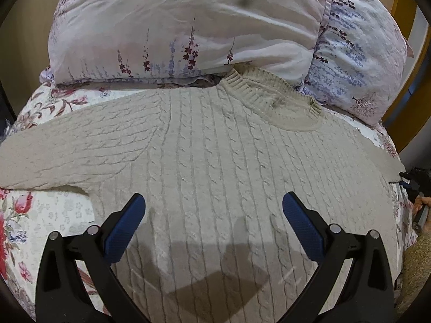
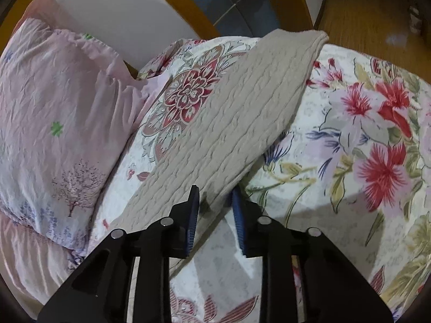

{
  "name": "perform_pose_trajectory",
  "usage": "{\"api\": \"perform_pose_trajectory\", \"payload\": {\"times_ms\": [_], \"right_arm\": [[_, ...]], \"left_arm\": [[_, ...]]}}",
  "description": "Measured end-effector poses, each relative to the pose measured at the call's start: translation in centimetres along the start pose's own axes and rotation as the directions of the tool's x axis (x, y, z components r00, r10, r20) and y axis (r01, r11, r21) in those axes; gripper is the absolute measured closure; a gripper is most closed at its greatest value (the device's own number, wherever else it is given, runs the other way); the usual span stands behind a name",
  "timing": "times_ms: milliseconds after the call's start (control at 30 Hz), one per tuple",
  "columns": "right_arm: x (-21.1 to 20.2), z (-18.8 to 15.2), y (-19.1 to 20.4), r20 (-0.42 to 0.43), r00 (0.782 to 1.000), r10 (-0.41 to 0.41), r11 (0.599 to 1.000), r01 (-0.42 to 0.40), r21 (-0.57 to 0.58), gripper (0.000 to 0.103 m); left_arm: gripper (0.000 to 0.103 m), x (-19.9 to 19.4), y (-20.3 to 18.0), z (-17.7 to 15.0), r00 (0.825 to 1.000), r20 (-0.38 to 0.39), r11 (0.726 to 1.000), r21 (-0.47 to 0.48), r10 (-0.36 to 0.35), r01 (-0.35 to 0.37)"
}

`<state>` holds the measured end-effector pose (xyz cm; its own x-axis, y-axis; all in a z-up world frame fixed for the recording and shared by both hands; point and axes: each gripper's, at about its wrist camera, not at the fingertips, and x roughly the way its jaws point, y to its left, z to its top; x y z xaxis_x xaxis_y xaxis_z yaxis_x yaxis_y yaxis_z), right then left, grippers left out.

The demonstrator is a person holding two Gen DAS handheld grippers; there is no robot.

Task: Fold small clothes
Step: 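Move the right gripper to the sweater sleeve and grasp its cuff, then carry the sleeve across the sweater body with the right gripper and release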

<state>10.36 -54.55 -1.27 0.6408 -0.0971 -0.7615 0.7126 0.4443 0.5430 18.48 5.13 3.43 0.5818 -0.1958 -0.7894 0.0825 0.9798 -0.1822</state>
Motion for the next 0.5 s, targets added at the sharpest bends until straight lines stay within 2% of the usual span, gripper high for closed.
{"api": "perform_pose_trajectory", "payload": {"times_ms": [100, 267, 400, 500], "right_arm": [[0.2, 0.0, 0.3, 0.017, 1.0, -0.016, 0.999, 0.016, -0.039, 0.093], [-1.6, -0.2, 2.9, 0.103, 0.995, 0.019, 0.987, -0.002, -0.163, 0.095], [-4.4, -1.5, 7.4, 0.145, 0.981, 0.133, 0.946, -0.082, -0.314, 0.095], [-6.4, -4.0, 11.7, 0.103, 0.96, 0.262, 0.88, -0.194, -0.433, 0.095]], "left_arm": [[0.002, 0.2, 0.2, 0.2, 1.0, 0.004, 1.0, -0.01, -0.017, 0.017], [0.002, 0.1, 0.3, 0.6, 0.999, 0.029, 0.999, -0.015, -0.029, 0.029], [0.002, -0.3, 0.5, 0.7, 0.995, 0.069, 0.997, -0.03, -0.073, 0.075], [0.002, -0.5, 0.7, 0.7, 0.988, 0.095, 0.99, -0.062, -0.122, 0.128]]}}
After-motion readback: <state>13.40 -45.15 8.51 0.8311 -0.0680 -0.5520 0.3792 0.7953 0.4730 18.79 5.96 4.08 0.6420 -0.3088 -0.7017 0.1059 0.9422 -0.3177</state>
